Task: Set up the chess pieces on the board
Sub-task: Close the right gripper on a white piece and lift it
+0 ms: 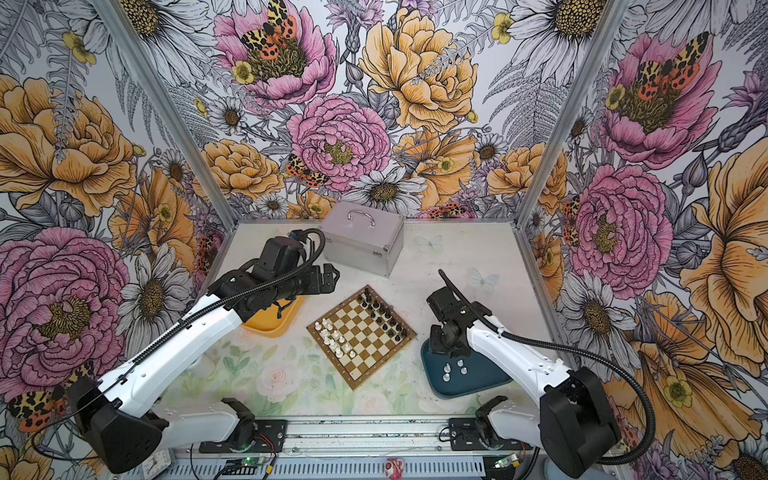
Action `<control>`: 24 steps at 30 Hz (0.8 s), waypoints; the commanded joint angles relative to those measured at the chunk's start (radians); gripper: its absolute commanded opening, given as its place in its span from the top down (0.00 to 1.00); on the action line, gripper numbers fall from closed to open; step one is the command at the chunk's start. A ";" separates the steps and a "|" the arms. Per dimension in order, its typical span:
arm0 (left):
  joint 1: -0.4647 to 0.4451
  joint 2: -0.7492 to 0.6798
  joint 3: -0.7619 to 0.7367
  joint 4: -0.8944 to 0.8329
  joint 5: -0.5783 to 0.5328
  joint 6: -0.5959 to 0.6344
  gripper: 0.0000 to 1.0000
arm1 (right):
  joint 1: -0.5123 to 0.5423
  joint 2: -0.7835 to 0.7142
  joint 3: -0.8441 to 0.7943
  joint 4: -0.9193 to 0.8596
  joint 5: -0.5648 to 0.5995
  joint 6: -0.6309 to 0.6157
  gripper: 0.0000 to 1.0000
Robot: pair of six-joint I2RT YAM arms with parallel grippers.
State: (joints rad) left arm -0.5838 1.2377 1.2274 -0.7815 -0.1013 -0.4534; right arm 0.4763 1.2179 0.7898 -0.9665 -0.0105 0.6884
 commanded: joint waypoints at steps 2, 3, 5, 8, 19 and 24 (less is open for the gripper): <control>0.010 -0.073 -0.052 0.000 -0.043 -0.047 0.01 | -0.001 -0.037 0.063 -0.073 0.029 -0.035 0.95; 0.010 -0.089 -0.065 -0.006 -0.050 -0.054 0.01 | -0.001 -0.045 0.079 -0.088 0.033 -0.040 0.95; 0.010 -0.119 -0.089 -0.022 -0.062 -0.067 0.01 | 0.001 -0.055 0.114 -0.111 0.031 -0.058 0.95; 0.012 -0.165 -0.132 -0.048 -0.068 -0.094 0.01 | 0.007 -0.052 0.173 -0.146 0.028 -0.083 0.95; 0.012 -0.406 -0.275 -0.242 -0.100 -0.271 0.01 | 0.148 0.057 0.364 -0.189 0.004 -0.119 0.94; 0.014 -0.498 -0.310 -0.272 -0.100 -0.316 0.01 | 0.203 0.123 0.392 -0.177 0.017 -0.117 0.95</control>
State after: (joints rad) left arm -0.5781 0.7723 0.9310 -1.0164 -0.1734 -0.7174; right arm 0.6590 1.3174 1.1522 -1.1408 -0.0048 0.5816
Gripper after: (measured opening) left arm 0.987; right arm 0.114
